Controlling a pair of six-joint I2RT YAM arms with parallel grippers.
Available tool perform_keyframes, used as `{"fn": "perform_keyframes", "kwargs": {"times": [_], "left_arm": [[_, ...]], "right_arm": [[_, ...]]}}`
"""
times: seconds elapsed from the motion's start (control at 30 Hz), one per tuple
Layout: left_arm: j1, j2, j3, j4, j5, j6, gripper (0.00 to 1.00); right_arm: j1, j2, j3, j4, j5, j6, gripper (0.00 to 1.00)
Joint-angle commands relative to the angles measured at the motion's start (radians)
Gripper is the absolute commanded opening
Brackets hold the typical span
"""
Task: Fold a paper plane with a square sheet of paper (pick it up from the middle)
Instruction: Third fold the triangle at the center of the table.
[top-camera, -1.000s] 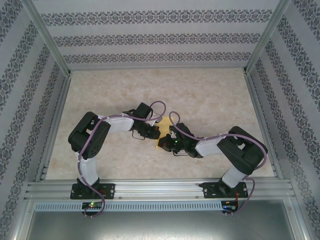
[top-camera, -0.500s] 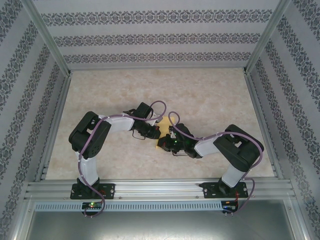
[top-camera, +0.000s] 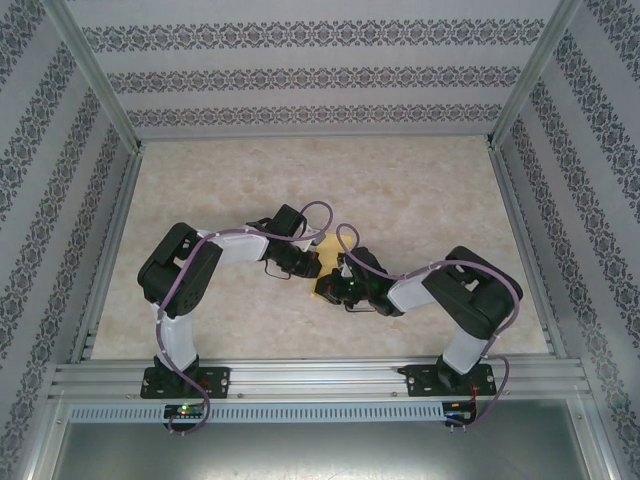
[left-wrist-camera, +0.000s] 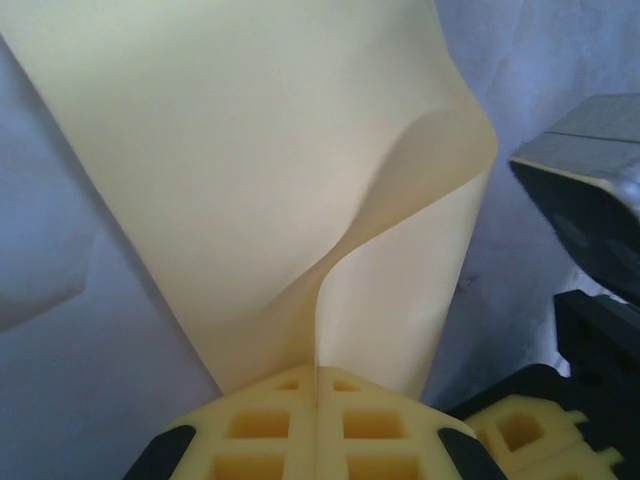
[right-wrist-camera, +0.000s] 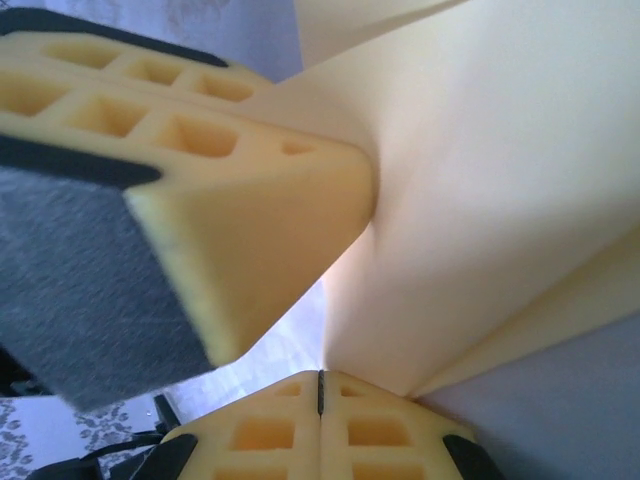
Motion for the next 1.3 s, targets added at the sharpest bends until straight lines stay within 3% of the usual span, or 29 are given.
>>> {"fn": "perform_keyframes", "kwargs": {"times": [0.0,0.37,0.63,0.87,1.27], "left_arm": [[-0.008,0.044,-0.005,-0.048,-0.042,0.025,0.01],[-0.009,0.042,-0.005,-0.047,-0.037,0.025,0.01],[-0.008,0.044,-0.003,-0.048,-0.034,0.026,0.01],[-0.009,0.044,-0.005,-0.048,-0.032,0.028,0.0],[-0.008,0.044,-0.004,-0.049,-0.028,0.028,0.0]], "right_arm": [[0.031,-0.065,0.051,-0.166,0.05,-0.077,0.0],[0.04,0.021,0.071,-0.134,0.018,-0.054,0.0],[0.04,-0.012,0.095,-0.225,0.033,-0.092,0.0],[-0.038,-0.127,0.05,-0.228,0.058,-0.116,0.0],[-0.068,-0.041,0.051,-0.171,0.004,-0.121,0.0]]}}
